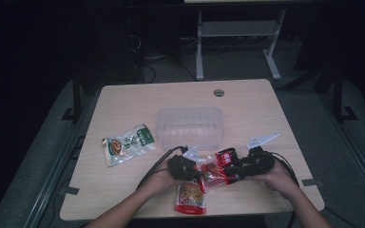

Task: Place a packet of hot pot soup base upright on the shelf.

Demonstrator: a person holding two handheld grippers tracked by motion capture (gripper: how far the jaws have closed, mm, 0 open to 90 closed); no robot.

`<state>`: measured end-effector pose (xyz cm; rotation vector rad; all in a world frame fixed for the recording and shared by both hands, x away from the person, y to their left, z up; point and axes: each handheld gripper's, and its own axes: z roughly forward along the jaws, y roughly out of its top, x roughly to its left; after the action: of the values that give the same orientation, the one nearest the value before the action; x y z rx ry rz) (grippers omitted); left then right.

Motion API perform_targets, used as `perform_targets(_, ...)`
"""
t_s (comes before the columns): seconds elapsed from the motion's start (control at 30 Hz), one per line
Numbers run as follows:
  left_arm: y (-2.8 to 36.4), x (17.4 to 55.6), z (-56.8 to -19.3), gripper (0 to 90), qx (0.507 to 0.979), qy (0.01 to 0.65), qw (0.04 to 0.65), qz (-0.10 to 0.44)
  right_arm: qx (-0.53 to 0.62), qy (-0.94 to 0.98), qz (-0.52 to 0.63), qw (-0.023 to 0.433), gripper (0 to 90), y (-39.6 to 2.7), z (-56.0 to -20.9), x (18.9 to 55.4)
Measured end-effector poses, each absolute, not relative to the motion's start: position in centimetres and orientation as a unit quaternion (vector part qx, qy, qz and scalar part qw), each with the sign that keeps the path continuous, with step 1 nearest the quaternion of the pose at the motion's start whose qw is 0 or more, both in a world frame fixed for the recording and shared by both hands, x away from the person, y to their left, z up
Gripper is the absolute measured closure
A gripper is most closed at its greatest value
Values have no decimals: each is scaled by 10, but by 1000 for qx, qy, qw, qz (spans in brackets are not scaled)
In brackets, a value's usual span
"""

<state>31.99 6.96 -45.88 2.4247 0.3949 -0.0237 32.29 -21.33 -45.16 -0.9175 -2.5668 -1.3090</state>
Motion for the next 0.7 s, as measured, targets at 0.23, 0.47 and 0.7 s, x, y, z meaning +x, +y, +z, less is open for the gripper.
perform_targets(0.23,70,320,-459,899,929,151,336,-10,-301,-847,-436,47,755,-212,-448,325)
perform_targets(0.47,70,321,-459,899,930,151,335,-13,-307,-847,-432,50,816,-208,-448,329)
perform_targets(0.7,70,321,-459,898,930,150,336,-12,-301,-852,-426,47,898,-206,-447,328)
